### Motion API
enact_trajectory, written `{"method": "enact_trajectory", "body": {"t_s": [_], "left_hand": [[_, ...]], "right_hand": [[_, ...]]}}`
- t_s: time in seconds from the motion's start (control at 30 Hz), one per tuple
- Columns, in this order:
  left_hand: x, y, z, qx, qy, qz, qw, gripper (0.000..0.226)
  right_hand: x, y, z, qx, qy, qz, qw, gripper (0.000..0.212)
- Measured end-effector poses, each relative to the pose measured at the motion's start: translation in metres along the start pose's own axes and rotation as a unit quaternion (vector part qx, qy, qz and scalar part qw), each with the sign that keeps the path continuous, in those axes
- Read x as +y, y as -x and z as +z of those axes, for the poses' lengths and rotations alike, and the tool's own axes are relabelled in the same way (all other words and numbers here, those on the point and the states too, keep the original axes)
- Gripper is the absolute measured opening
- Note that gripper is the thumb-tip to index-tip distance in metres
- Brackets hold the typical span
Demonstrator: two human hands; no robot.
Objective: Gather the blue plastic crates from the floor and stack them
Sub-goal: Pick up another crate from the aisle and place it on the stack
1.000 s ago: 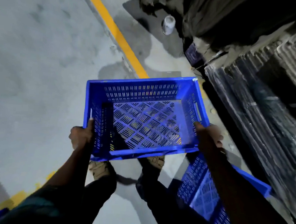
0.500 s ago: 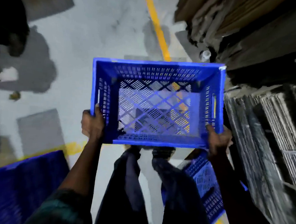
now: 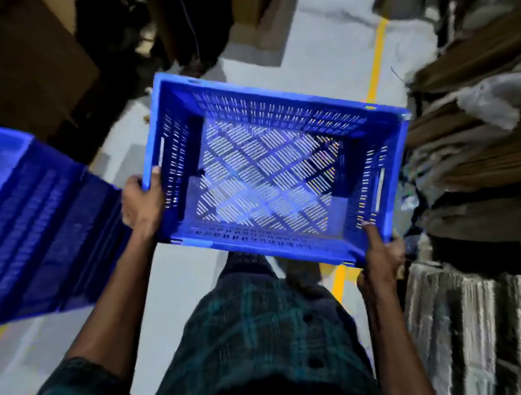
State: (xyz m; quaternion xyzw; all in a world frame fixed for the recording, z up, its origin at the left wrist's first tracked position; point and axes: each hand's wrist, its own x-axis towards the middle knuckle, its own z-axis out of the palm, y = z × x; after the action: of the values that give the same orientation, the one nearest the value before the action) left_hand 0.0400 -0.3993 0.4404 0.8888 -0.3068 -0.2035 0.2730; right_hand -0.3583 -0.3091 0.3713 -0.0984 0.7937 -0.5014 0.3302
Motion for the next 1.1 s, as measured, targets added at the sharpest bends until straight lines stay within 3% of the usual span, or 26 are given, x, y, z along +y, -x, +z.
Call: {"method": "enact_trajectory", "body": {"t_s": [0.07,0.17,0.27,0.33,0.4,0.47,0.67,0.77,0.93,1.1], "left_hand": [[-0.025,0.018,-0.031,0.029,0.020,-0.018,0.999,0.054],[-0.063,0.053,-0.073,0.075,0.070,-0.051,0.993,0.053],[-0.095,0.084,-0.108,0.122,0.092,-0.097,0.984,0.051],[-0.117,0.099,-0.131,0.151,0.111,-0.120,0.975,0.052],[-0.138,0.106,-0.151,0.182,0.132,-0.137,0.965,0.052],[-0.155,0.110,-0.172,0.217,0.141,-0.165,0.952,0.051],[-0.194,0.089,-0.236,0.287,0.168,-0.211,0.919,0.048],[-0.210,0.066,-0.272,0.304,0.181,-0.214,0.910,0.048],[-0.252,0.027,-0.330,0.353,0.196,-0.222,0.888,0.052],[-0.285,-0.001,-0.371,0.395,0.198,-0.244,0.863,0.061]], "right_hand": [[-0.015,0.019,-0.001,-0.043,-0.011,-0.015,0.999,0.087],[-0.020,0.034,-0.003,-0.099,-0.005,-0.050,0.994,0.108],[-0.026,0.047,0.005,-0.137,0.017,-0.075,0.988,0.106],[-0.040,0.074,0.010,-0.169,0.040,-0.091,0.981,0.085],[-0.054,0.104,0.018,-0.187,0.059,-0.117,0.974,0.042],[-0.063,0.136,0.032,-0.211,0.077,-0.136,0.965,0.028],[-0.045,0.194,0.107,-0.267,0.101,-0.154,0.946,0.062],[-0.014,0.188,0.175,-0.286,0.120,-0.165,0.936,0.056],[-0.046,0.329,0.214,-0.292,0.109,-0.181,0.933,0.032],[-0.040,0.379,0.263,-0.322,0.127,-0.189,0.919,0.026]]}}
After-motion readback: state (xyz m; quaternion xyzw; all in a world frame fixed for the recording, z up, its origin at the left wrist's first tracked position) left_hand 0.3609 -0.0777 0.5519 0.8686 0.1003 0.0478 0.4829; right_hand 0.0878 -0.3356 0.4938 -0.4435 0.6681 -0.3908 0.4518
